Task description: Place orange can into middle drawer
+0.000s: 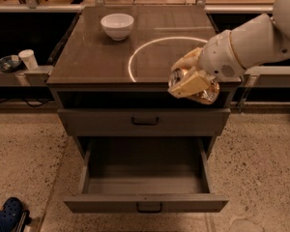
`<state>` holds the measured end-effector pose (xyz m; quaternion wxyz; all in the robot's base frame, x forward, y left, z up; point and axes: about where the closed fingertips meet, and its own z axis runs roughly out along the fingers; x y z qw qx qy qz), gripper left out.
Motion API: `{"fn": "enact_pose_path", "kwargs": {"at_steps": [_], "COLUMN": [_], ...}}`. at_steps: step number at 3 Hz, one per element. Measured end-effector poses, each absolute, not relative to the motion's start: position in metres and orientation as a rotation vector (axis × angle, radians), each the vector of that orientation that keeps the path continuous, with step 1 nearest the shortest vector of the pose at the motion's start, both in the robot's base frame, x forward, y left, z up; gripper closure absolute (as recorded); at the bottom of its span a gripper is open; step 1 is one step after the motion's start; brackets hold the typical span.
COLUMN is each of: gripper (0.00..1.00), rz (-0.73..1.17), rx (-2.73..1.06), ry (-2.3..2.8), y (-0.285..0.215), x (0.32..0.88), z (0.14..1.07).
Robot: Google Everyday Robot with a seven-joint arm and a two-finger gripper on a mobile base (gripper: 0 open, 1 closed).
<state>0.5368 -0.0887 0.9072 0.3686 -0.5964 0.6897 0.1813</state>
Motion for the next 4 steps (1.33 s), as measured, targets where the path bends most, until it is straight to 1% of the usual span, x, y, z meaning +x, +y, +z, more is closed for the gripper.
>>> {"fn": "enact_pose_path", "kwargs": {"at_steps": [1,2,3,4], "gripper": [1.0,1.0,1.0,1.0], "rz": [0.567,0.761,0.987,1.066], "rx": [-1.402,-1.172,-1.029,-0.955], "ry": [1.672,1.453,1.191,1.093], "y": [-0.097,-0.077,-0.031,-0.024], "x": [0.549,0.563,0.558,0.561], "z": [0.892,0.876,0.879,0.865]}}
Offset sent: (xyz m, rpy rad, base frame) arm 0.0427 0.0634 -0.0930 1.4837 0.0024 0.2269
